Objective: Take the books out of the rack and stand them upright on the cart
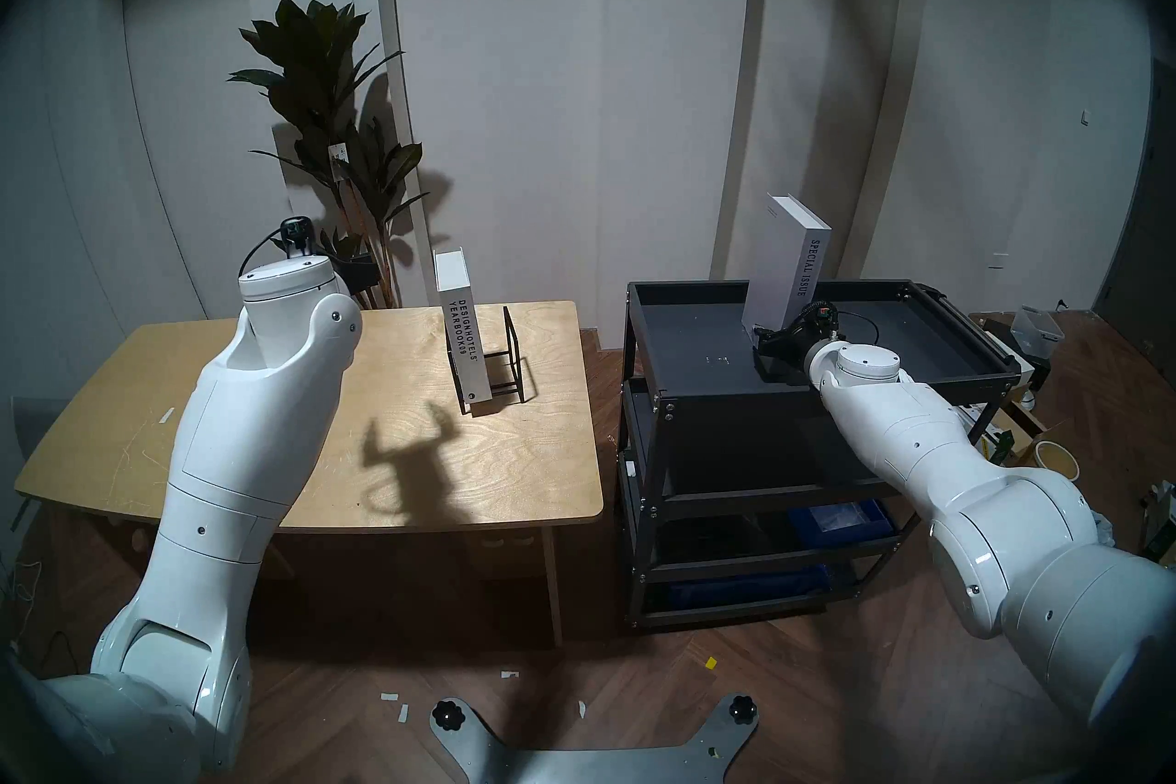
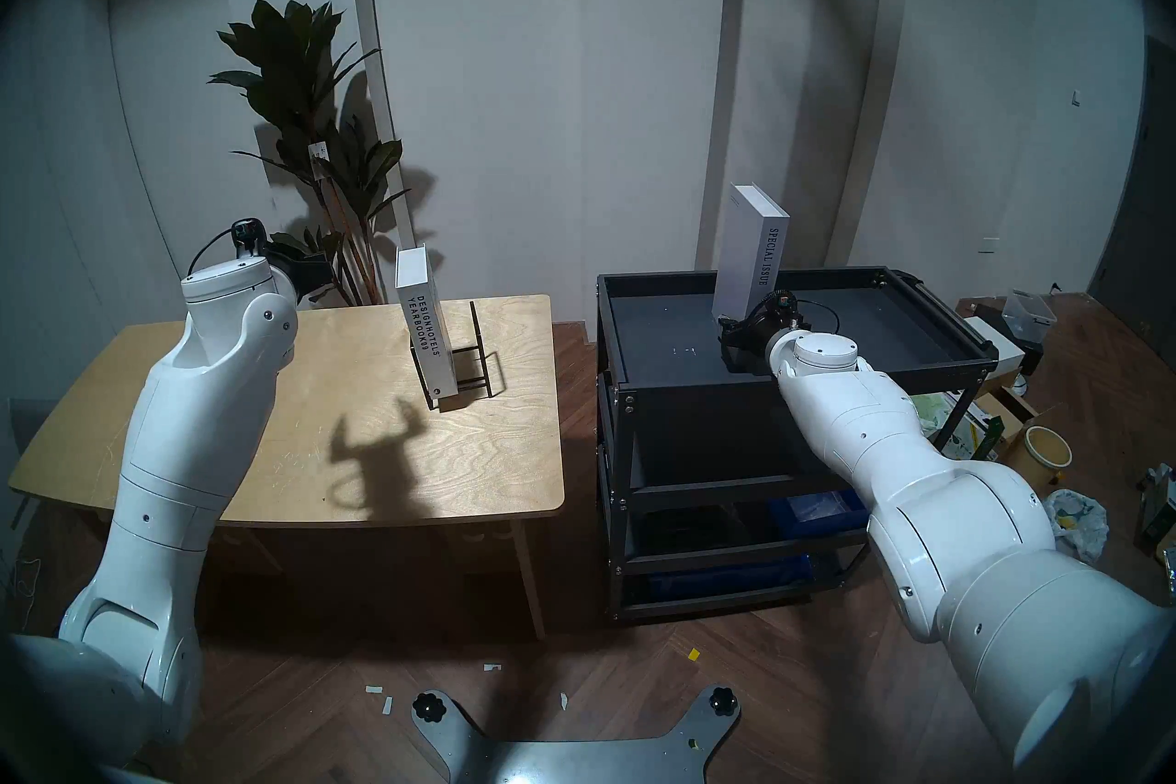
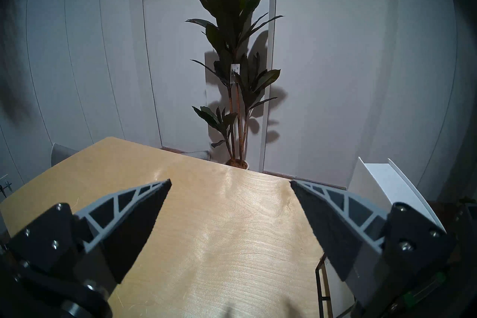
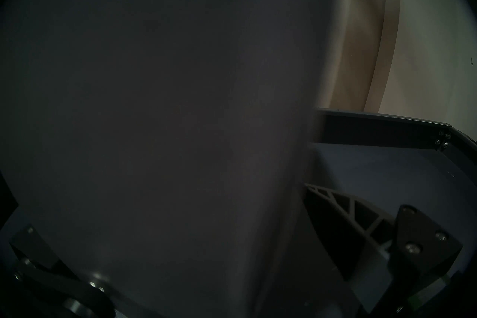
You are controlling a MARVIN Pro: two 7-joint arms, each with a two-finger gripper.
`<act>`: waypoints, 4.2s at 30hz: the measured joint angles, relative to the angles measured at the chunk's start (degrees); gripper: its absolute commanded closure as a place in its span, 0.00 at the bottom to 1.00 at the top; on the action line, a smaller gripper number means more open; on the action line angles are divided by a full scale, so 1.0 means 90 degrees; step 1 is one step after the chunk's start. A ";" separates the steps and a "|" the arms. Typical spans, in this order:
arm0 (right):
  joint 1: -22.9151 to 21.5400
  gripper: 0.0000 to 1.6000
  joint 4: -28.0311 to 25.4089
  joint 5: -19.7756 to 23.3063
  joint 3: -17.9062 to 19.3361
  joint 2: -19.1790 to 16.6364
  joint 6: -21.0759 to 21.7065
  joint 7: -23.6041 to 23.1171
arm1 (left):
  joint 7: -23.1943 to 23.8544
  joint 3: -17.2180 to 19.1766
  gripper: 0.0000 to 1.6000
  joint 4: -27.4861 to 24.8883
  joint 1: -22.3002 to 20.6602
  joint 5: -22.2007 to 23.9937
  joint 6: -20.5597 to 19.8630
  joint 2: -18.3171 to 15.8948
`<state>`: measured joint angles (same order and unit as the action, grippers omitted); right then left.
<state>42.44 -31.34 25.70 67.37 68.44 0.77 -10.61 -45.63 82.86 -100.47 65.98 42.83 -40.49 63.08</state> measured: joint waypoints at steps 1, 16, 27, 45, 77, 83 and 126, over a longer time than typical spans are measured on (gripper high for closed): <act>-0.0004 0.00 0.0000 -0.0012 -0.0008 0.0000 0.0016 -0.0003 | 0.0003 -0.0005 0.00 0.0000 0.0000 0.0000 0.0000 0.0000; -0.0020 0.00 0.0010 -0.0039 0.0015 0.0003 0.0115 -0.0098 | 0.0053 -0.0088 0.00 0.0028 0.0013 0.0000 -0.0003 0.0003; -0.0017 0.00 0.0020 0.0007 0.0054 0.0007 0.0114 -0.0177 | 0.0110 -0.0095 0.00 0.0097 0.0058 0.0004 -0.0001 0.0000; -0.0015 0.00 0.0039 0.0093 0.0109 0.0016 0.0114 -0.0303 | 0.0396 -0.0106 0.00 0.0188 0.0309 0.0024 0.0128 -0.0004; -0.0017 0.00 0.0083 0.0222 0.0211 0.0025 0.0113 -0.0494 | 0.0881 -0.0085 0.00 0.0265 0.0511 0.0071 0.0291 -0.0041; -0.0017 0.00 0.0091 0.0249 0.0230 0.0028 0.0113 -0.0529 | 0.0973 -0.0079 0.00 0.0269 0.0536 0.0098 0.0322 -0.0051; -0.0018 0.00 0.0149 0.0418 0.0368 0.0043 0.0112 -0.0741 | 0.1467 0.0281 0.00 0.0293 0.0799 0.0099 0.0859 -0.0230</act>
<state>42.28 -30.00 29.46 70.68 68.83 1.78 -17.28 -32.43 85.39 -97.83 73.18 43.72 -32.76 61.01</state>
